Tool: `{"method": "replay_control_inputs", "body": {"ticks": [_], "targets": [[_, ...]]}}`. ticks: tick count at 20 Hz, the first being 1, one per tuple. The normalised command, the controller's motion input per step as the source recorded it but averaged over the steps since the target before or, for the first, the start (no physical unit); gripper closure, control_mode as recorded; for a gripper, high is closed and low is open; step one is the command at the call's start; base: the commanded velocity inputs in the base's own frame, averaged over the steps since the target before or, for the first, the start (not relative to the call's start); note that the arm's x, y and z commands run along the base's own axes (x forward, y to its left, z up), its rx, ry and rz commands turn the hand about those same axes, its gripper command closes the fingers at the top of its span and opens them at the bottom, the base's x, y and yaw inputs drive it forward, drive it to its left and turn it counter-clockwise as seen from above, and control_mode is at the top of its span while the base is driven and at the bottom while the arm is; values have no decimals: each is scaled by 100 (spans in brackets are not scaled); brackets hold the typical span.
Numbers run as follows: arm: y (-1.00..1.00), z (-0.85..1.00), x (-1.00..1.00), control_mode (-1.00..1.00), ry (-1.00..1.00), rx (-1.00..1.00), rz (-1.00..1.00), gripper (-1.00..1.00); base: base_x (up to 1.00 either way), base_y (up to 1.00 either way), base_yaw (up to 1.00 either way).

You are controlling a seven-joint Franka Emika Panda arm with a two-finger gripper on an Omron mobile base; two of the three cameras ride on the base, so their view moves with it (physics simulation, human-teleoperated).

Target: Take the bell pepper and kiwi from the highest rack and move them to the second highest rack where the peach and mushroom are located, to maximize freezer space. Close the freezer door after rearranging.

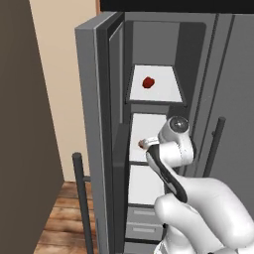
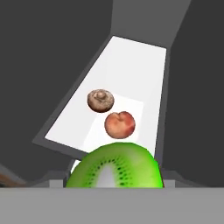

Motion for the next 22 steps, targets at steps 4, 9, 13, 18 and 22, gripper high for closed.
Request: {"method": "replay_control_inputs", "body": {"ticks": [4,9,13,18,22], "targets": [[0,-36,62,-100,4,0,6,100,0,0,0],[0,-26,60,-100,1,0,5,100,0,0,0],[0,-15,54,-100,0,0,1,100,0,0,0],[0,-22,47,-100,3,0,0,100,0,0,0],[0,-24,48,-100,5,0,0,100,0,0,0]]}}
